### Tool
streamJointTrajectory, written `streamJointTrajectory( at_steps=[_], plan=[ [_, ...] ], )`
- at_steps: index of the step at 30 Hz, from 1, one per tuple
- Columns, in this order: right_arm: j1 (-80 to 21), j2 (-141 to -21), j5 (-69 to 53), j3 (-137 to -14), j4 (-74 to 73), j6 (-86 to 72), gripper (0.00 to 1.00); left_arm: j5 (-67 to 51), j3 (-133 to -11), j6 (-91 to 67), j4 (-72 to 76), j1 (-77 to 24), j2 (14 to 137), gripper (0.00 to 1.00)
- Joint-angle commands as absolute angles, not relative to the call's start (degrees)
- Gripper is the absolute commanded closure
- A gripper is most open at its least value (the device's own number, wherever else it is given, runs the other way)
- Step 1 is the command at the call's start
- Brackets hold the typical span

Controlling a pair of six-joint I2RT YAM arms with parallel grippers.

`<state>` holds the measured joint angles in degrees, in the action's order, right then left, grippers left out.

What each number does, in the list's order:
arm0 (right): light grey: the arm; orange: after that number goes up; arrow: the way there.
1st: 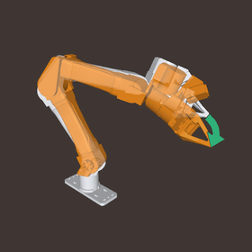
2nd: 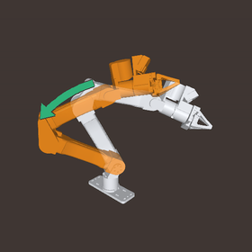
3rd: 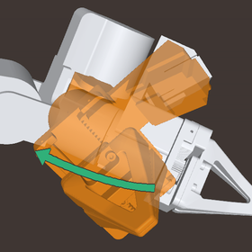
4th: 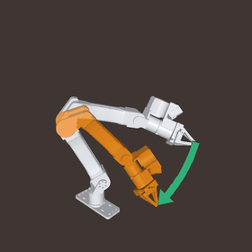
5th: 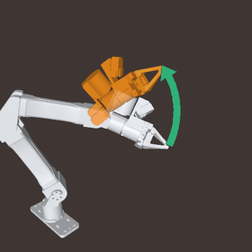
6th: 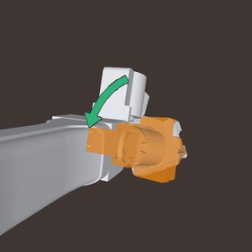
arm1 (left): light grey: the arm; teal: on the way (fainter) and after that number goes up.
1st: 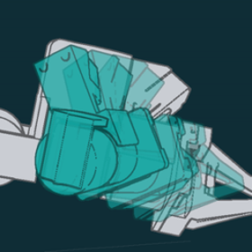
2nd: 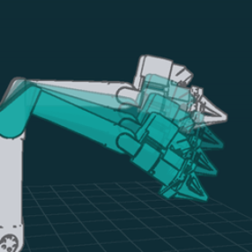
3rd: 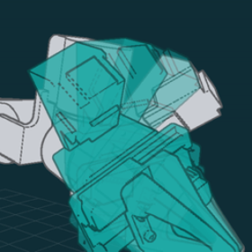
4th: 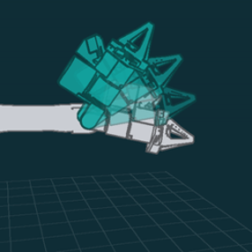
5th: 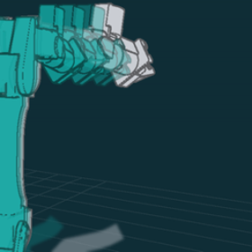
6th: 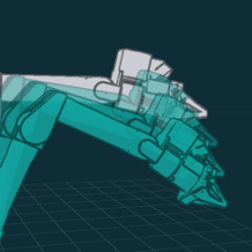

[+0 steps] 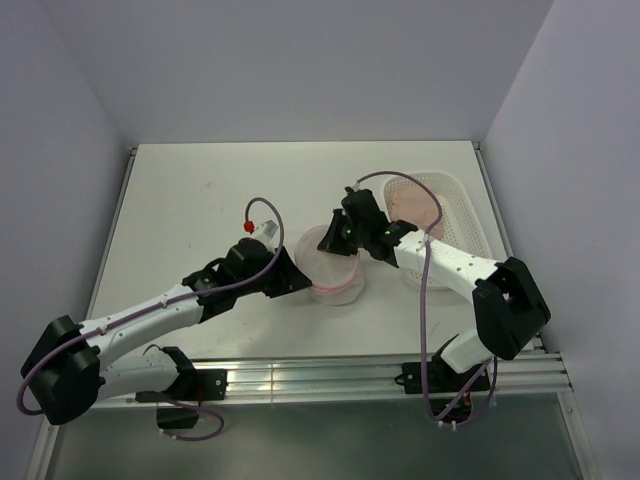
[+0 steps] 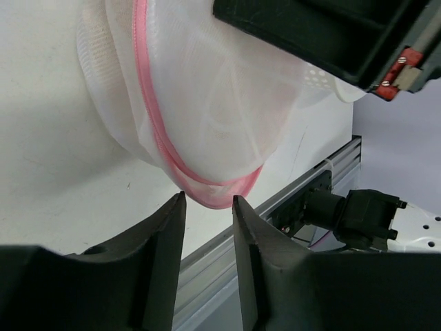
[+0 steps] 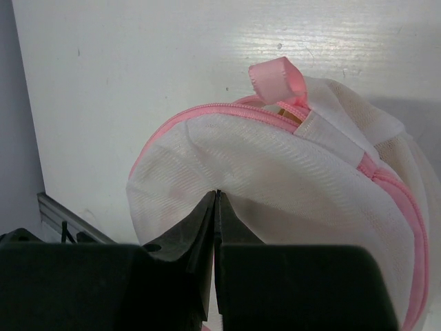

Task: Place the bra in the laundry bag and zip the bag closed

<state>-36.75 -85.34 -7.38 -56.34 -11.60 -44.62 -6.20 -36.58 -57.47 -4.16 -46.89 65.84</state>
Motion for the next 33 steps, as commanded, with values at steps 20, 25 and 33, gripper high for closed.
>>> streamJointTrajectory(
  at_steps=[20,25,33],
  plan=[
    [-36.4,-85.1,-7.6,-60.0,-11.8,-43.1,0.94,1.2,-38.2,-56.0,-3.3,-46.8,66.9,0.41],
    [-36.5,-84.9,-7.3,-59.9,-12.1,-43.0,0.94,0.4,-37.3,-56.2,1.3,-46.8,65.5,0.44],
    [-36.4,-84.2,-7.5,-57.9,-11.2,-43.4,0.94,0.4,-35.7,-57.2,2.9,-46.8,63.7,0.44]
  ],
)
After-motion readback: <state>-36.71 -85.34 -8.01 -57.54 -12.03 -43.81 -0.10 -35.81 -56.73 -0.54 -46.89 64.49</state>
